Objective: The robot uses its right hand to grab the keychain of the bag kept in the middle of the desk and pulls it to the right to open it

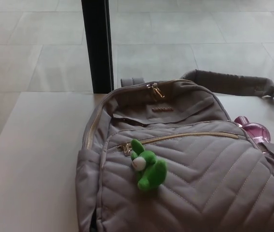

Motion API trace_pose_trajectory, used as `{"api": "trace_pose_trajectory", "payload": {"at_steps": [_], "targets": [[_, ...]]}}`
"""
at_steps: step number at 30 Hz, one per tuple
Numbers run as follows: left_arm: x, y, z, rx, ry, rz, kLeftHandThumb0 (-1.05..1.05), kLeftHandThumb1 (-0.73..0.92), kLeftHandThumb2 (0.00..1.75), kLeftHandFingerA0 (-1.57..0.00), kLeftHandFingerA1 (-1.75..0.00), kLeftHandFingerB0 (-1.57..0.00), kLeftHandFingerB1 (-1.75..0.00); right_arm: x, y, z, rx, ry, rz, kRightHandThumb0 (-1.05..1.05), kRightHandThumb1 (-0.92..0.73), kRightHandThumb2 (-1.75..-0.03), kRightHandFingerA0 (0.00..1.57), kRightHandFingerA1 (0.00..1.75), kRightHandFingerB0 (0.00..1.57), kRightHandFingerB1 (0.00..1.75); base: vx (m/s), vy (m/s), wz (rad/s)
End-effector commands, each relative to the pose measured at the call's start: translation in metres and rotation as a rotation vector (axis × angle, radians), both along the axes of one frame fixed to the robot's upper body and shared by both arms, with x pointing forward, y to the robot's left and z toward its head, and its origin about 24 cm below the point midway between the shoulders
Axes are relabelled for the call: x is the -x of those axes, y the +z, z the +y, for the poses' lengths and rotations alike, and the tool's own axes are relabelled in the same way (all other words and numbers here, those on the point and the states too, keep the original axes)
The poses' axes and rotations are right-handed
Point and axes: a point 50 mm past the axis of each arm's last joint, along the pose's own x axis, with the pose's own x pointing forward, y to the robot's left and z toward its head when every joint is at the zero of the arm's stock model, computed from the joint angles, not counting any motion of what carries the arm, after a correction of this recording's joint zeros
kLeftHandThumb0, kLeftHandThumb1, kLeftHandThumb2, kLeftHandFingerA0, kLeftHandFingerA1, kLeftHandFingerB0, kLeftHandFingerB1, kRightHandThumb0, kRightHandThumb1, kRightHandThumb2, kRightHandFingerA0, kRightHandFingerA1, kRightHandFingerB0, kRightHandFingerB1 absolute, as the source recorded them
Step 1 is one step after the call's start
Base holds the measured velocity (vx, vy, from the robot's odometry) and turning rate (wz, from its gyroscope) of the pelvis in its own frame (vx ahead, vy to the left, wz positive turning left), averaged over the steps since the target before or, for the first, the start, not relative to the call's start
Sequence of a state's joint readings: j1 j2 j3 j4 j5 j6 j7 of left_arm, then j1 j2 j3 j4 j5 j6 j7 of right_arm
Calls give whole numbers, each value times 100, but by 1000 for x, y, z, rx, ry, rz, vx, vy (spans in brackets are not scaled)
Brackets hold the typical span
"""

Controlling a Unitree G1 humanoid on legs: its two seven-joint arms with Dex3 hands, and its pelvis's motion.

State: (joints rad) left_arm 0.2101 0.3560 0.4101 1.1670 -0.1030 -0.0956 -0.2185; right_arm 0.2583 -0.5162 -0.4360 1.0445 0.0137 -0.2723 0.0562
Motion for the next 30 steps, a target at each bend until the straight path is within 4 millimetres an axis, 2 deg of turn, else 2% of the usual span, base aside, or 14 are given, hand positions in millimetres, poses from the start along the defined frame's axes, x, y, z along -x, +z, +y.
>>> {"api": "trace_pose_trajectory", "payload": {"at_steps": [1,6,7,9,10,11,13,15,17,19,21,24,25,30], "targets": [[-2,7,8,31,26,-92,-52,67,60,-49,-51,-30,-34,-31,48,-33,83,-99,-281,-86,-68,-61,62,57,27,47,0,0,0],[1,8,9,47,19,-96,-51,68,60,-45,-50,-29,-34,-74,89,-37,86,-41,-464,-79,-68,-61,55,60,23,47,0,0,0],[1,8,10,42,26,-91,-50,69,60,-48,-48,-28,-33,-100,109,-39,112,11,-537,-76,-53,-88,70,88,17,44,0,0,0],[1,8,10,44,33,-90,-49,69,60,-48,-49,-29,-33,-123,131,-36,114,55,-618,-72,-64,-60,74,68,28,34,0,0,0],[0,8,11,31,27,-86,-57,57,88,-49,-61,-25,-47,-133,145,-29,126,109,-680,-76,-52,-86,88,102,22,46,0,0,0],[0,8,11,28,38,-87,-56,56,87,-50,-63,-27,-47,-142,161,-18,142,167,-750,-75,-61,-59,92,119,29,47,0,0,0],[0,8,10,31,61,-105,-49,68,60,-54,-56,-34,-35,-166,213,21,156,312,-959,-76,-59,-58,83,119,34,49,-4,3,5],[1,9,11,33,52,-106,-50,69,61,-48,-52,-32,-35,-185,250,50,178,387,-1059,-79,-49,-86,56,63,31,49,0,0,0],[1,9,11,38,46,-99,-51,67,60,-46,-52,-31,-34,-192,270,68,182,457,-1129,-65,-60,-58,58,57,31,39,0,0,0],[1,8,12,39,53,-94,-49,69,61,-51,-52,-33,-34,-204,298,99,136,547,-1187,-68,-50,-85,54,65,24,47,0,0,0],[1,9,13,35,54,-91,-49,69,61,-52,-54,-34,-34,-207,305,109,124,593,-1205,-61,-59,-59,53,58,26,37,0,0,0],[1,9,13,30,40,-89,-54,56,89,-50,-66,-26,-48,-220,321,141,98,733,-1255,-66,-50,-85,53,68,22,46,0,0,0],[0,9,12,24,28,-82,-50,70,61,-53,-54,-33,-34,-222,323,149,97,761,-1250,-67,-49,-85,53,65,24,46,0,0,0],[-3,9,12,39,53,-104,-50,68,60,-52,-56,-34,-34,-236,317,195,99,1026,-1176,-69,-59,-58,57,54,37,33,0,0,0]]}}
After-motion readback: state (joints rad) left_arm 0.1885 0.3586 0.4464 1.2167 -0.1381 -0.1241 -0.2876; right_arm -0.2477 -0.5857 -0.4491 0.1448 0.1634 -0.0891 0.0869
